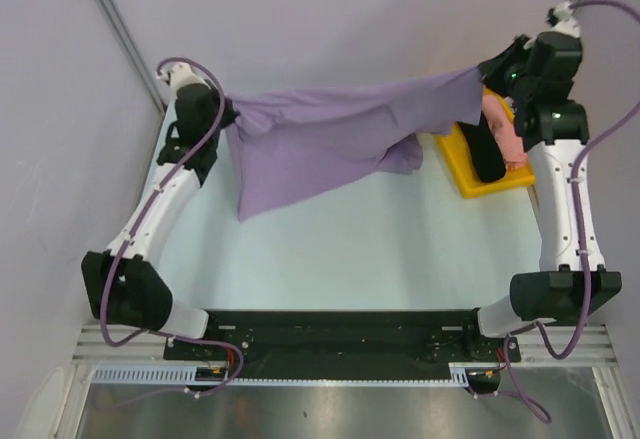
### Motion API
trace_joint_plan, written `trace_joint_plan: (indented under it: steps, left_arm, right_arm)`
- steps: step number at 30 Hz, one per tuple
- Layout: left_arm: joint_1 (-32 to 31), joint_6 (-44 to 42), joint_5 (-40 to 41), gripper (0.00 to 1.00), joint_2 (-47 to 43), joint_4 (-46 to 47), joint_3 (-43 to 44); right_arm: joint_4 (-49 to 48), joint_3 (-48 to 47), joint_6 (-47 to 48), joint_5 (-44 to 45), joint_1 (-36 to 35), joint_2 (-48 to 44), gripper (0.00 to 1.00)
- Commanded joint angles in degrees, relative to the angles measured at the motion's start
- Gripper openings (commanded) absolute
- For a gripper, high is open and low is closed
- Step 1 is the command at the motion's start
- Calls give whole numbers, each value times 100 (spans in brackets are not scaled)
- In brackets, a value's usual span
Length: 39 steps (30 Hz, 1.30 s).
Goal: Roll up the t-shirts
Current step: Flatten out the T-shirt at the center of the board.
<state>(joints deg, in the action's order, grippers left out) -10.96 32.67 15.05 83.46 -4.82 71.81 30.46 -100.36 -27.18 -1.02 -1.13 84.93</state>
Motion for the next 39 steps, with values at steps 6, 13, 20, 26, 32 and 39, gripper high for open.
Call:
trace_joint_plan:
  steps: [6,13,20,26,32,39]
  left_arm:
    - [94,-559,-80,0,-1559,-1064,783]
    - [164,-226,-941,60,-1597,-1619,-772]
    - [156,801,-1022,67,-2525,-977,-3309]
    - [156,1646,-433,61,-3581,-899,-4893]
    - [156,1656,-239,63,-3127,-55,-4819]
    - [-150,1410,-3,60,-1623,-177,-3816]
  right_arm:
    - [910,-602,-86,-391,490,-799,0]
    - [497,2273,81,-347,359,-814,0]
    - [163,2942,283,-110,-159,94,0]
    - [13,3197,336,242,-318,121,0]
    - [-49,3329,345,269,-362,-20,0]
    - [-154,3461,319,216,-371,-108,0]
